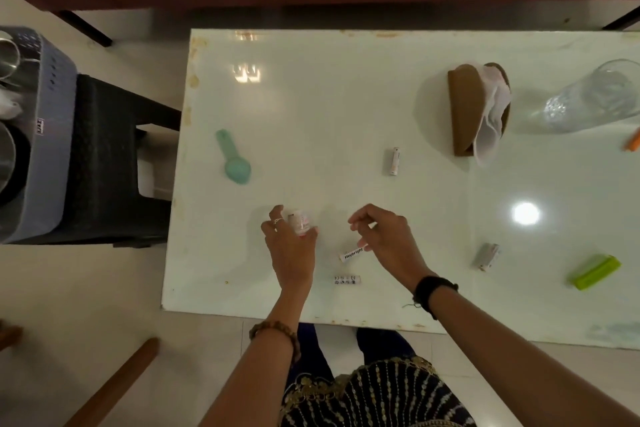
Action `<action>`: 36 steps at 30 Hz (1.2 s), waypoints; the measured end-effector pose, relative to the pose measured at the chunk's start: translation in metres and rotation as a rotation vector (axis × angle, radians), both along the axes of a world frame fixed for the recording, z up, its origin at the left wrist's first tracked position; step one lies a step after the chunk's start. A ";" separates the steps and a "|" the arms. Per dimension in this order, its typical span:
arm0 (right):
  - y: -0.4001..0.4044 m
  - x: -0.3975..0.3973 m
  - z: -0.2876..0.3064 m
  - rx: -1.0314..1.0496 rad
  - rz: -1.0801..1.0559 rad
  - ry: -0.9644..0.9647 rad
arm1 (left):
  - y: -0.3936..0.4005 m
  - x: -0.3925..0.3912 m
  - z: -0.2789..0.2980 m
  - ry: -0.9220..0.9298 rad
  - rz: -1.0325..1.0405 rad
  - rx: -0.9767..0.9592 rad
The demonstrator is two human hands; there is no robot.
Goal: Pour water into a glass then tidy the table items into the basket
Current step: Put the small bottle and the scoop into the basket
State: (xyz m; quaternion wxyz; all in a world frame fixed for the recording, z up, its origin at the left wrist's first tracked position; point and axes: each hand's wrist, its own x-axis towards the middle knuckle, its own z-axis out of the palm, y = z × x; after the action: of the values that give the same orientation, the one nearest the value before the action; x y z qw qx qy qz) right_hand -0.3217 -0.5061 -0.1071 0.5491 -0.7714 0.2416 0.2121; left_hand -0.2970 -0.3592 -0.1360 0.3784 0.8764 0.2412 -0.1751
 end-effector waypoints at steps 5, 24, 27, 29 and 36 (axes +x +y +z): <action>0.038 0.035 0.003 -0.004 0.091 -0.048 | 0.022 0.009 0.007 -0.078 0.137 -0.178; 0.202 0.153 -0.023 -0.582 0.319 -0.092 | 0.197 0.077 0.035 -0.202 0.064 -0.218; 0.221 0.154 -0.009 -0.503 0.178 -0.125 | 0.222 0.086 0.050 -0.217 0.133 -0.266; 0.246 0.159 0.008 -0.440 0.093 -0.212 | 0.244 0.094 0.065 -0.273 0.186 -0.285; 0.370 0.198 0.078 -0.278 0.200 -0.563 | 0.339 0.126 0.105 -0.536 0.323 -0.011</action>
State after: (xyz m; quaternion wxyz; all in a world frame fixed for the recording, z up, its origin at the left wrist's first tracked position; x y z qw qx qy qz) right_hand -0.1233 -0.1364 -0.0290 0.4602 -0.8872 0.0300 0.0085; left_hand -0.1707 -0.0203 -0.0311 0.4562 0.8396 0.2678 0.1232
